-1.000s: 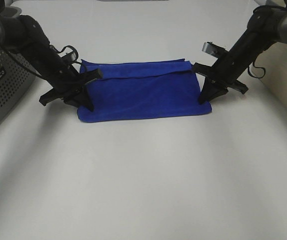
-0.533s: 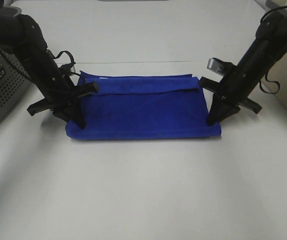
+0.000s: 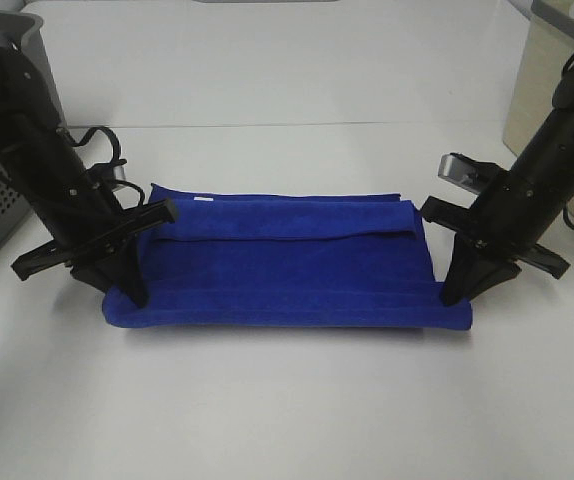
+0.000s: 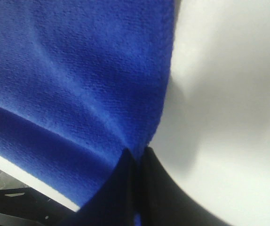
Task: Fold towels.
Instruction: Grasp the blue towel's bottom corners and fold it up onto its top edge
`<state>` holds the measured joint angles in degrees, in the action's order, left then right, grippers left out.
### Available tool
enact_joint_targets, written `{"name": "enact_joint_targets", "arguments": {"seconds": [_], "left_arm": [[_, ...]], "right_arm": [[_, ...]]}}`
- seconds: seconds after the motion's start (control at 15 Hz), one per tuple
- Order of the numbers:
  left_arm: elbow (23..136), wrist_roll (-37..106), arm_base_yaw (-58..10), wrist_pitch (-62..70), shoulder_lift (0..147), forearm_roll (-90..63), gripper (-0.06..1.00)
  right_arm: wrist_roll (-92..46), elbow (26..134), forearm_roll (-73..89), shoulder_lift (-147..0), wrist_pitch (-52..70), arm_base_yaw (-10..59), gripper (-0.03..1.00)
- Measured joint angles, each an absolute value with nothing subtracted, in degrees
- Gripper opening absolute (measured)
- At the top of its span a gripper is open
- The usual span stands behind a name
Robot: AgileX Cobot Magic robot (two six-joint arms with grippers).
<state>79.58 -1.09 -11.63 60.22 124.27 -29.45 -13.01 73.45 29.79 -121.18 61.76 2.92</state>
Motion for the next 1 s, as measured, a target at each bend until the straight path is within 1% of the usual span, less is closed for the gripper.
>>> {"name": "enact_joint_targets", "arguments": {"seconds": [0.2,0.33,0.67,0.8,0.93,1.0], "left_arm": [[86.06,-1.15,-11.63,60.22,124.27,-30.31,0.02],[91.21,-1.49,-10.89,59.76,124.27,-30.71,0.02],[98.43,-2.41,-8.65,51.97,126.62,-31.00,0.02],[100.61,-2.41,-8.65,50.71,129.66,-30.94,0.02],[101.18,-2.41,-8.65,50.53,131.04,-30.71,0.02],[101.24,-2.41,-8.65,48.13,132.24,-30.42,0.02]], "right_arm": [[-13.06,80.27,30.02,-121.18,61.48,2.92,0.01],[-13.06,87.55,30.37,-121.87,61.48,2.92,0.01],[-12.26,106.57,30.88,-132.07,64.40,2.92,0.01],[-11.69,110.92,30.88,-135.79,64.29,2.92,0.01],[-11.57,111.96,31.11,-137.05,64.29,2.92,0.01],[-11.52,112.47,31.28,-138.66,64.29,2.92,0.01]]}}
